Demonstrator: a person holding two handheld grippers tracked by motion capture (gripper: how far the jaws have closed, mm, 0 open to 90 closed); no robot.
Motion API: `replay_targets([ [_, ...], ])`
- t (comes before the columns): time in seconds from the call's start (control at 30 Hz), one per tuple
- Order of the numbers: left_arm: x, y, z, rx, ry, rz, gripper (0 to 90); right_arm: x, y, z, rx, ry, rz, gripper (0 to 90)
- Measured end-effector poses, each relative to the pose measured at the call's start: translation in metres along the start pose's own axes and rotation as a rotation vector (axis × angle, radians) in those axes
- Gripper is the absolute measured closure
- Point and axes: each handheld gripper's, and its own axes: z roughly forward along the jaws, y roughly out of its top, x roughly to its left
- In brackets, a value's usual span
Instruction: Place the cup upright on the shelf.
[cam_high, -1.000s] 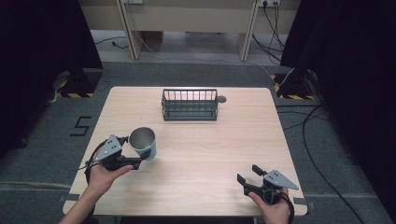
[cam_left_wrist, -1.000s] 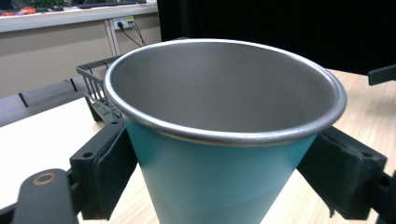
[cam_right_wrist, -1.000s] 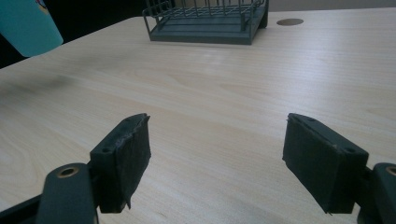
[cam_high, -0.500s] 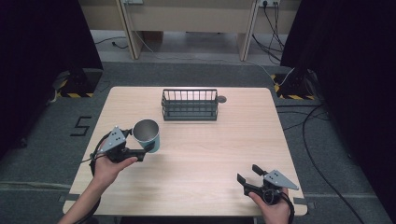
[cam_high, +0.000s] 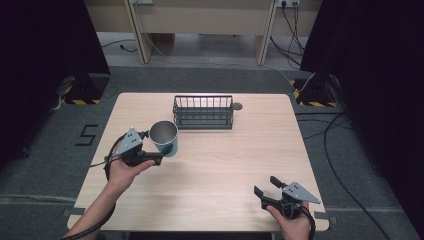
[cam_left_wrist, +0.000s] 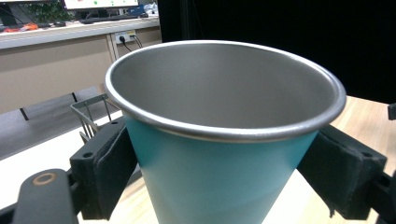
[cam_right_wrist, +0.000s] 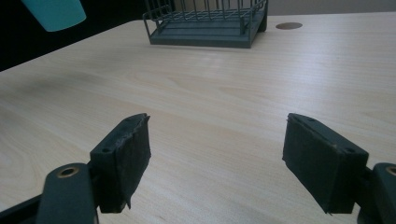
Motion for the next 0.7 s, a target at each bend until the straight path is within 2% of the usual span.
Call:
replay_targets([
  [0.3,0.005,0.008,0.011,-0.006,0.020,-0.003,14.9,0.000,0.000,0.000,-0.001,0.001,0.001,24.2],
  [0.7,0.008,0.016,0.022,-0.018,0.024,-0.010,14.9,0.000,0.000,0.000,-0.002,0.000,-0.006,24.6],
])
